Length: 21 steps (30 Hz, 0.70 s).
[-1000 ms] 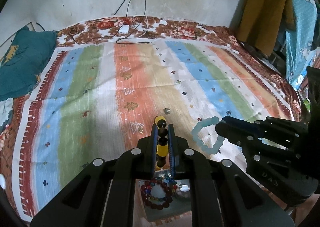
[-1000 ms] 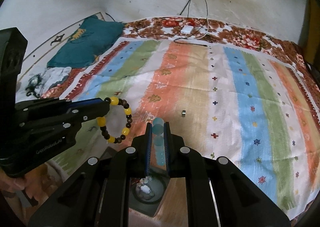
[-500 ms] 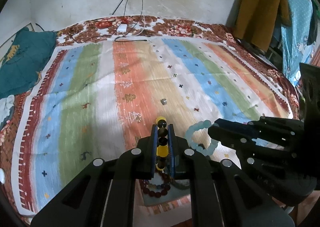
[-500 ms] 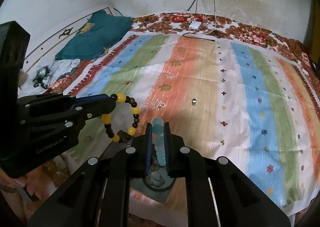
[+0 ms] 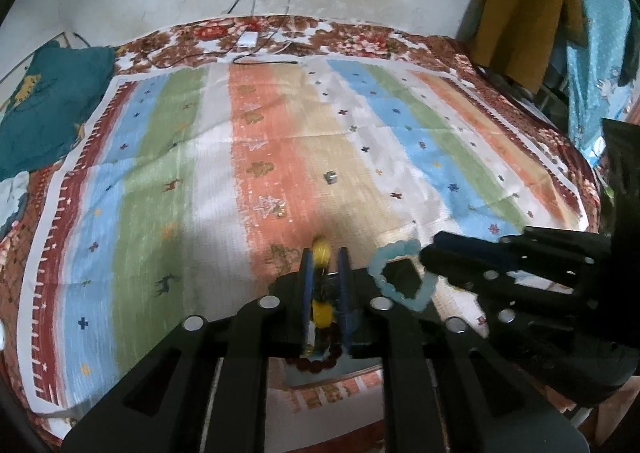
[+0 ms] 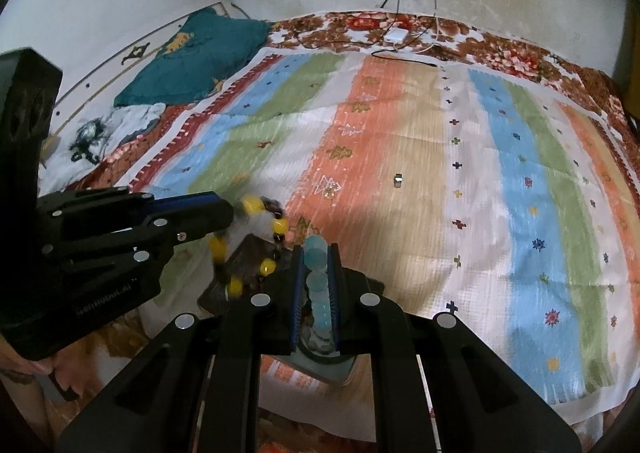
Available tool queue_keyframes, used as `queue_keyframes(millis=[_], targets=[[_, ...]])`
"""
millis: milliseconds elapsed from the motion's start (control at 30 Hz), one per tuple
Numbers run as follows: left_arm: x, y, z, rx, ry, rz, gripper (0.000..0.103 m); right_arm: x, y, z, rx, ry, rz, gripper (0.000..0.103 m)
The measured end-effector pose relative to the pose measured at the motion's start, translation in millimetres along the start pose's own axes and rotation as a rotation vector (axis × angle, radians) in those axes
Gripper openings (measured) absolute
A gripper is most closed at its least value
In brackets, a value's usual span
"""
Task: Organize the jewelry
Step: 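Carry both bracelets over the silver tin and open both grippers, then move both open grippers toward the gold earring and silver ring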
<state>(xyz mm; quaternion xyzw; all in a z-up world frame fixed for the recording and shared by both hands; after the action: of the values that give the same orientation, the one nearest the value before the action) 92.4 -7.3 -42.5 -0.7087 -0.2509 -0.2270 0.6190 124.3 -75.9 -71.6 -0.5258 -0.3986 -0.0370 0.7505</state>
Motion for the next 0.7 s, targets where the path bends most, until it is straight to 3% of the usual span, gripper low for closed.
queue_keyframes(millis=[33, 100, 133, 533, 700], targets=[[0, 0, 1, 0.004, -0.003, -0.001, 0.029, 1, 0, -1, -0.011, 0.000, -0.001, 0.015], [0, 1, 4, 0.006, -0.009, 0.003, 0.034, 2, -1, -5, -0.021, 0.008, -0.006, 0.036], [0, 1, 5, 0.006, -0.013, 0.003, 0.038, 3, -1, -7, -0.023, 0.013, -0.010, 0.038], [7, 13, 24, 0.044, -0.058, 0.022, 0.052, 5, 18, -30, -0.071, 0.027, 0.019, 0.050], [17, 25, 30, 0.049, -0.069, 0.043, 0.059, 13, 27, -39, -0.077, 0.039, 0.028, 0.061]])
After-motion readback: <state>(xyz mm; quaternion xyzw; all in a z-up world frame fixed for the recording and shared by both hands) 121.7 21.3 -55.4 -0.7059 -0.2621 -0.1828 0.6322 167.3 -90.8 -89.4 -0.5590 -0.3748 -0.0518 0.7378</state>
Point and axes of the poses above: each gripper's, at about its wrist camera, not at the fingertips, and y roughly the way its jaws point, z to its left, x to its top, the point moved 7 cm from there along y, roughly the way its jaws point, and after that the axes turned 2 degrees about y, right-handed, at the moved point
